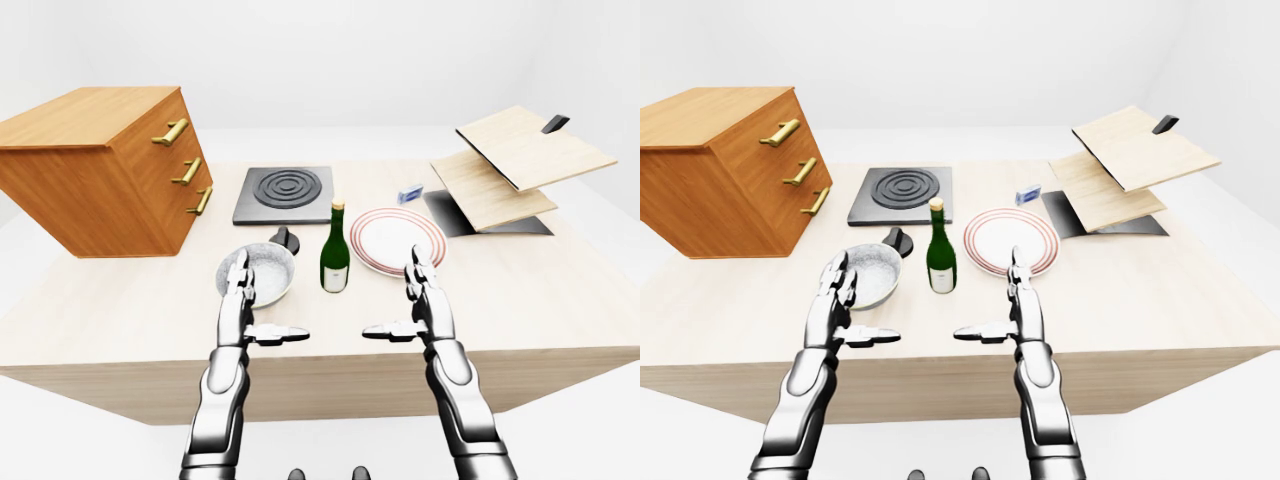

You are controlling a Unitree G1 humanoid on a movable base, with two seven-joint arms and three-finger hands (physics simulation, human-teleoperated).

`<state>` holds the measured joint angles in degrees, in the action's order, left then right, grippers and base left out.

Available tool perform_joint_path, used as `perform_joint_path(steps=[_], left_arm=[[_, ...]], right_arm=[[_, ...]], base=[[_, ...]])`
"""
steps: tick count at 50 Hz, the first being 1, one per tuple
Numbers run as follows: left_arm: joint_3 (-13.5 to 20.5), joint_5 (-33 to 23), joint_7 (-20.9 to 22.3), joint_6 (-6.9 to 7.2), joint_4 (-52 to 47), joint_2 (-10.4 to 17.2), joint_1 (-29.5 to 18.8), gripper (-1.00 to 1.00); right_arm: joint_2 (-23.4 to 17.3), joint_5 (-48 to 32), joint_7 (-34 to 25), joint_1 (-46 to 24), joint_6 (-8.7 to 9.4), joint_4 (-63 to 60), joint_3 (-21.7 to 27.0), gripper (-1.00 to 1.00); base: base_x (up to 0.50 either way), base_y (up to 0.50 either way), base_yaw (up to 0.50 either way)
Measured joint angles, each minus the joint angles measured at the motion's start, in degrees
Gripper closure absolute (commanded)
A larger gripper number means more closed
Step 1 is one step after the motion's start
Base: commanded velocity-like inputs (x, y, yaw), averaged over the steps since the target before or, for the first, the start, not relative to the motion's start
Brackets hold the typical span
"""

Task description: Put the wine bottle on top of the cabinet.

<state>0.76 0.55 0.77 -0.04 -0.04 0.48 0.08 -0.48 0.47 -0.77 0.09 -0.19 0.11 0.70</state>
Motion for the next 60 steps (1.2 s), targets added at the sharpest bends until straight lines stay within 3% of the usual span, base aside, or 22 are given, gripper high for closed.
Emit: perform_joint_path(steps=[11, 19, 25, 33, 39, 44, 60], left_arm=[[1.2, 1.0, 0.6, -0.15, -0.5, 0.3, 0.4, -1.0], [4.2, 2.1, -1.9, -0.74, -4.3, 0.7, 1.7, -1.0], [9.0, 3.7, -3.4, 1.21, -10.3, 1.8, 2.9, -1.0], [20.5, 8.4, -2.5, 4.98, -20.8, 2.5, 6.2, -1.0], [27.1, 10.7, -1.2, 5.04, -26.8, 2.1, 7.7, -1.0], [30.3, 11.4, -0.5, 5.04, -29.7, 1.9, 8.3, -1.0], [33.5, 11.9, 0.2, 5.04, -32.2, 1.6, 8.9, -1.0]], right_arm=[[-0.5, 0.6, -1.0, 0.2, -0.29, 0.1, 1.1, -1.0], [-0.6, 0.9, -1.4, 0.3, -0.45, 0.0, 1.5, -1.0], [-0.7, 1.0, -1.7, 0.6, -0.56, -0.4, 1.6, -1.0], [-0.7, 0.2, -2.0, 0.7, -0.35, -0.7, 1.4, -1.0], [-1.1, -0.6, -2.1, 0.8, -0.07, -1.0, 1.3, -1.0], [-0.9, -1.0, -2.2, 0.8, 0.08, -1.0, 1.3, -1.0], [-0.7, -1.4, -2.1, 0.8, 0.41, -1.0, 1.2, -1.0]], base=[[0.0, 0.0, 0.0], [0.0, 0.0, 0.0], [0.0, 0.0, 0.0], [0.0, 0.0, 0.0], [-0.07, 0.37, 0.0], [-0.09, 0.5, 0.0], [-0.09, 0.5, 0.0]])
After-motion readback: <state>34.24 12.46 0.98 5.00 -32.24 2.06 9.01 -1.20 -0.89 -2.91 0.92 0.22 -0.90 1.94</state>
